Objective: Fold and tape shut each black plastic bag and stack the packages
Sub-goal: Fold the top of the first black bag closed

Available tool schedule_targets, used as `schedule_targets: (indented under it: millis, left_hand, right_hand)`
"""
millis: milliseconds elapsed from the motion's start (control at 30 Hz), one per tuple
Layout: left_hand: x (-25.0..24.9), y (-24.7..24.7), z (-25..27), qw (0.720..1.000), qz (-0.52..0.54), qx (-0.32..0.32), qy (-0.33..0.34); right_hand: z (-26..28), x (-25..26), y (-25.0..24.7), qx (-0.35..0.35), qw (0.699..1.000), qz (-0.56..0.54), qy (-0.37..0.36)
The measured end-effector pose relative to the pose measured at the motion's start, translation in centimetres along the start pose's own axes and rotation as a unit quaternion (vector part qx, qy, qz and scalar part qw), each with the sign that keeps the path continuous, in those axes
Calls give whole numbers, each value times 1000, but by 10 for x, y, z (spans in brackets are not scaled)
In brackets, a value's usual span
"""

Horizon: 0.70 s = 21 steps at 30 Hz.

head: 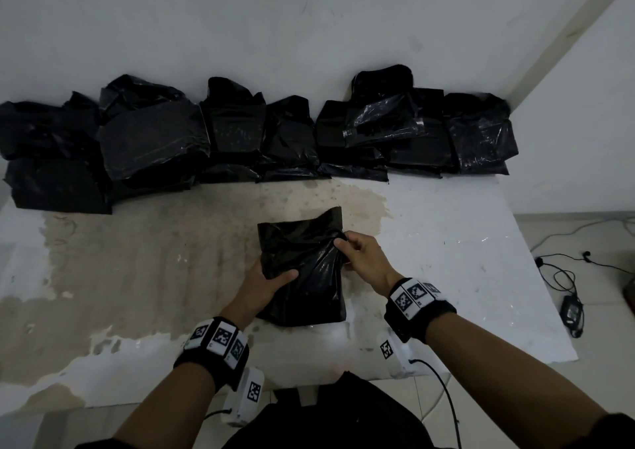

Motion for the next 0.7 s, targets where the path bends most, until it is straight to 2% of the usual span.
schedule_targets:
  millis: [100,200,300,400,533,700]
  left_hand:
    - [1,-4,2,999,9,-40,17]
    - [2,-6,-1,998,55,-39,18]
    - [2,-7,-5,997,62,-45,14]
    - [0,-7,-5,994,92,-58,31]
    - [1,-6,-5,995,62,-63,39]
    - [-1,-8,-4,998,-43,-7,52]
  right_hand:
    - [7,-1,0,-16,997,-65,49]
    - [16,0,6,48,991,-78,93]
    - [22,-2,10,108,988,-62,90]
    - [27,-5,13,134,983,-86,93]
    - [23,-15,11,107,993,-10,57]
    - [18,-11,3,53,995,77,33]
Point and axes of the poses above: each hand's wrist, its own z-axis away from the middle knuckle, its own y-axis out of the palm, x = y × z, the point moved 5 cm from there along -z, towards the middle knuckle, and after that the axes turned 15 degrees about -y, right-handed, at the moved point
